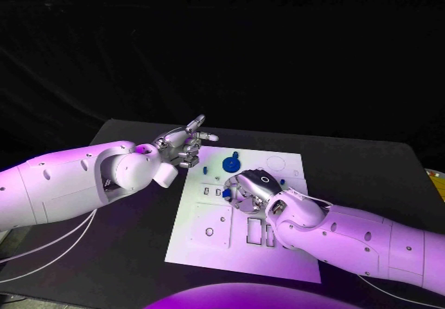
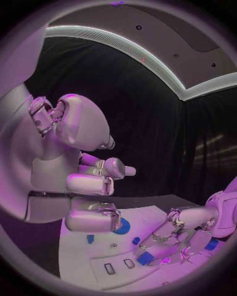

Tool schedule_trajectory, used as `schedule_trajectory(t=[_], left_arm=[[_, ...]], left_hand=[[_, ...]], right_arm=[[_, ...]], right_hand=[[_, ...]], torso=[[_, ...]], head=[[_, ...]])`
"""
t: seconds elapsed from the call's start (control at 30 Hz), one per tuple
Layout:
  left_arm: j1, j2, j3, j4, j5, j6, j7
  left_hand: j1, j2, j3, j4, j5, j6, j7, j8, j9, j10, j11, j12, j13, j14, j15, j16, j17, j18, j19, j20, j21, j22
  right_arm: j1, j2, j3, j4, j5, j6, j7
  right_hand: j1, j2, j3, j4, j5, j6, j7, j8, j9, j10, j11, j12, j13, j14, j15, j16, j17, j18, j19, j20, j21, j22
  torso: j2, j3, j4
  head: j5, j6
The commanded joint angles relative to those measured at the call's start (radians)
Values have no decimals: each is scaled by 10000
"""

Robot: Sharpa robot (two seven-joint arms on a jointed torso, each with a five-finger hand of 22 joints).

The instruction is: Assemble the parts on the task board

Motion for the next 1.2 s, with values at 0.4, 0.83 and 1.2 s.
schedule_trajectory(t=[0.4,0.83,1.2], left_arm=[[13,14,9,-19,-34,266,-79],[13,11,9,-36,-44,311,-116],[12,-2,9,-43,-105,356,-129]], left_hand=[[118,18,-48,2,19,0,-13,-53,29,12,11,26,7,1029,59,21,2479,14,55,26,38,656],[122,21,-52,5,16,7,-15,-50,34,13,10,24,4,1032,58,25,2490,16,52,26,34,650],[127,21,-59,7,10,13,-17,-49,41,22,8,31,14,1036,57,31,2503,9,70,26,47,676]], right_arm=[[-8,-5,-4,54,-137,-320,75],[-9,-143,-2,253,-93,-611,151],[8,-509,11,732,-209,-611,27]], right_hand=[[110,50,-47,198,-366,351,-111,91,-2,75,-54,65,1023,1054,56,26,2589,-8,649,66,112,2305],[-155,-335,-499,453,-280,207,-62,3,-81,2,-20,-13,948,1054,66,25,2588,-3,639,49,71,2303],[-130,-481,-875,585,-387,-51,25,-162,-159,-47,57,-49,914,1059,127,34,2608,-1,636,94,56,2306]], torso=[[2,-2,0],[-2,2,1],[-3,-4,-3]], head=[[-14,11],[-3,4],[-17,8]])
